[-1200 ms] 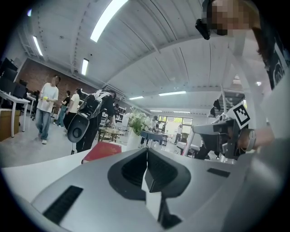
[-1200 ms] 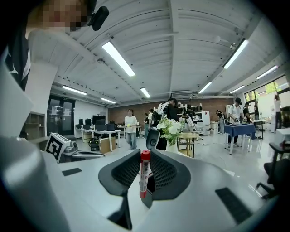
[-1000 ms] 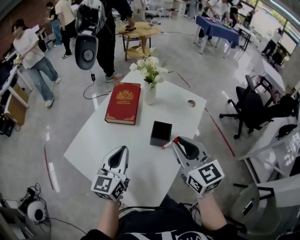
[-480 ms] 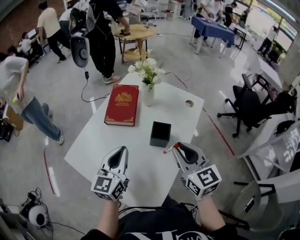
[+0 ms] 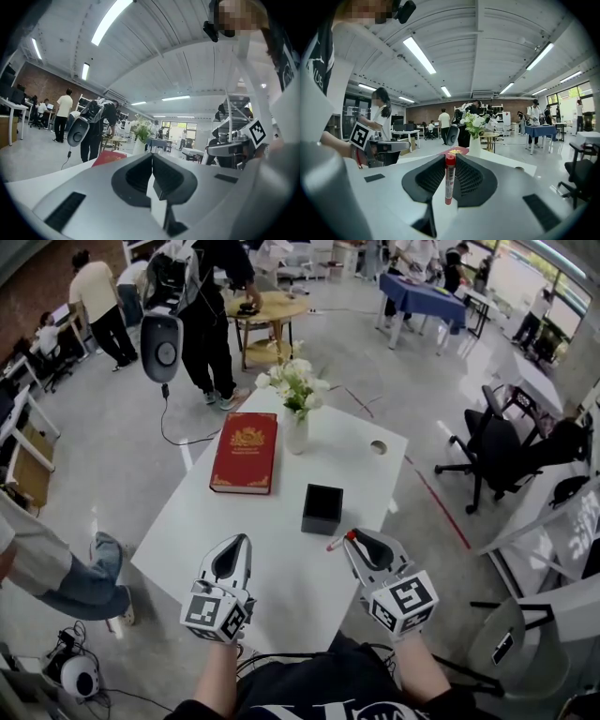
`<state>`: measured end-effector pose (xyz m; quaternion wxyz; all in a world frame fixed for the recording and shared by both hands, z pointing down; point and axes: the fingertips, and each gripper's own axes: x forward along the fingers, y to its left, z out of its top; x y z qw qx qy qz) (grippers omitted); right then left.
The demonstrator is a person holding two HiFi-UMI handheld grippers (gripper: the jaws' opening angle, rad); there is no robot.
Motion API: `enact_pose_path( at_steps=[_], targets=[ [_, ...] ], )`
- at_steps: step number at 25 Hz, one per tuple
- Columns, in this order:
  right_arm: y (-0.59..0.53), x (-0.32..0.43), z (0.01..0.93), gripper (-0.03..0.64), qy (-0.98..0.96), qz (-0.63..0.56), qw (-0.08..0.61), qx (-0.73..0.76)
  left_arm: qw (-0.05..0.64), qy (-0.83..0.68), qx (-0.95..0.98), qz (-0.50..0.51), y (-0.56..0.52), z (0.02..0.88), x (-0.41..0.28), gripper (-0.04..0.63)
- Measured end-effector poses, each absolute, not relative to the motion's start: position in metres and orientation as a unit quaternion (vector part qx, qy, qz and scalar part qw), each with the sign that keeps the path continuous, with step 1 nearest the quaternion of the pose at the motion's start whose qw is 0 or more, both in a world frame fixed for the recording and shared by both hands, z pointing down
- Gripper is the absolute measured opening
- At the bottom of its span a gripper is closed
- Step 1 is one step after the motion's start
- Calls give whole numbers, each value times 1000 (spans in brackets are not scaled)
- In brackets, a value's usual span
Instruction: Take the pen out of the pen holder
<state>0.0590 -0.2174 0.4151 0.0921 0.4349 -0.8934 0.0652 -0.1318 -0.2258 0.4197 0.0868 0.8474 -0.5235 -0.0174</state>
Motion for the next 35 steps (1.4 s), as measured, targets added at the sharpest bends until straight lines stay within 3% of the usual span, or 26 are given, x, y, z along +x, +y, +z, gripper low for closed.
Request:
enact_pose_path(
  at_steps=[35],
  targets=[
    [-216,59,426,78,-892,73,97,434,90,-535,840,-16,-226,423,-143,5]
  ],
)
